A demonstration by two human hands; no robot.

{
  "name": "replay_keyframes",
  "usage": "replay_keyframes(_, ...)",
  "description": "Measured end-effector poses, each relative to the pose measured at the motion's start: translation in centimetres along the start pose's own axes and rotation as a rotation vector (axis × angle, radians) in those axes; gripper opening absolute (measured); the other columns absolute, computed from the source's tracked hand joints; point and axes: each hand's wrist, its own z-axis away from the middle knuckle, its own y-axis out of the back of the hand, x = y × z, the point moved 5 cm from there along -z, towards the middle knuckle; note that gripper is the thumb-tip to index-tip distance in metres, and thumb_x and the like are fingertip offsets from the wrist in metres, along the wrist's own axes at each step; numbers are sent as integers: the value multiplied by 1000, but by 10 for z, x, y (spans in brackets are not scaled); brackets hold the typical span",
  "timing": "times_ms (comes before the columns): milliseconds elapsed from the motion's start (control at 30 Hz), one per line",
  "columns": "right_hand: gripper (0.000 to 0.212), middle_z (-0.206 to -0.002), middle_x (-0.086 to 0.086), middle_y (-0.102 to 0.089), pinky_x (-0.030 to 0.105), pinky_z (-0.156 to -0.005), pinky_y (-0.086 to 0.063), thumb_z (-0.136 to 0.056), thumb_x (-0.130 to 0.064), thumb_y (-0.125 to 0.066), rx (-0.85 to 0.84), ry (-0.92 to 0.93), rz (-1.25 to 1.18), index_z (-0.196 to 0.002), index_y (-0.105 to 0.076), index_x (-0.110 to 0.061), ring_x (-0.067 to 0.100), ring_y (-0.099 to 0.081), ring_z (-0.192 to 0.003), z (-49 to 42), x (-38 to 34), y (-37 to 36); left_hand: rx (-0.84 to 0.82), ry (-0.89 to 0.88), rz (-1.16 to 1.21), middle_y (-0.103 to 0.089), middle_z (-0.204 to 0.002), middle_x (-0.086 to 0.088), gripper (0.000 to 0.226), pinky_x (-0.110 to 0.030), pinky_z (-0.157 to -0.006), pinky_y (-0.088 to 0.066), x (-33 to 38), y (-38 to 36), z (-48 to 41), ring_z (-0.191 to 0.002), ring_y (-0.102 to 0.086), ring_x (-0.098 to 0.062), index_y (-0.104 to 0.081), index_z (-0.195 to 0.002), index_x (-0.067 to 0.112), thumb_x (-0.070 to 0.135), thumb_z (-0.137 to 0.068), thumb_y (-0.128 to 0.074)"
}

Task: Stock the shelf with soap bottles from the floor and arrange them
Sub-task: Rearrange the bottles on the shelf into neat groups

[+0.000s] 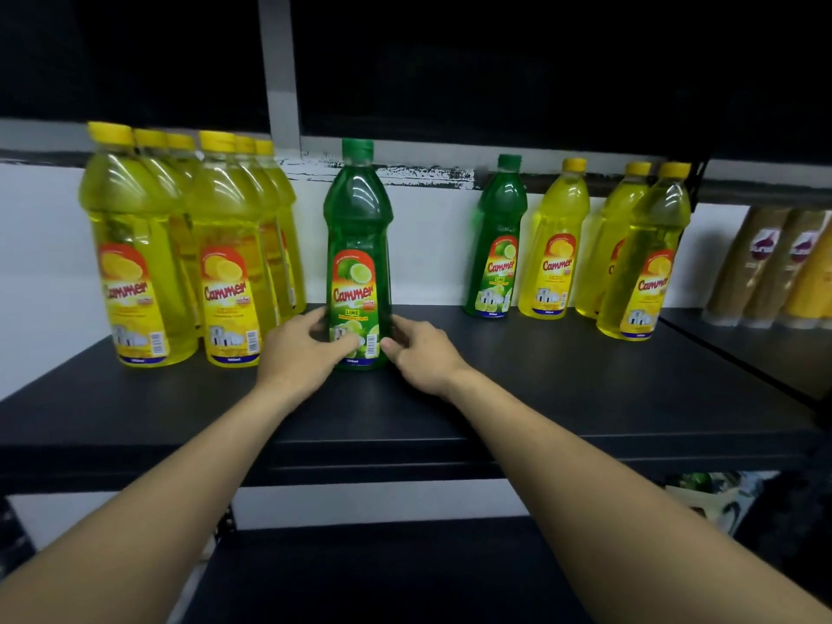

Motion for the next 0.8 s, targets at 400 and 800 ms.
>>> replay_keyframes(400, 40, -130, 5, -66, 27, -109, -41, -98, -20, -59, 185, -42, -58, -137, -60, -10, 19, -57, -126, -42, 4, -9, -38, -109, -231, -64, -114, -5, 64, -42, -82, -57, -22, -19, -45, -97, -67, -24, -61, -126, 17, 50, -73, -77)
replay_keyframes(800, 36, -122, 6, -69, 30, -101, -48, -97, -26, -60, 280, -83, -58, -131, -63, -12, 22, -63, -115, -74, 12, -13, -40, -101, -325, -56, -137, -6, 79, -45, -95, -54, -46, -42, -83, -115, -62, -25, -39, -147, 19, 56, -84, -68)
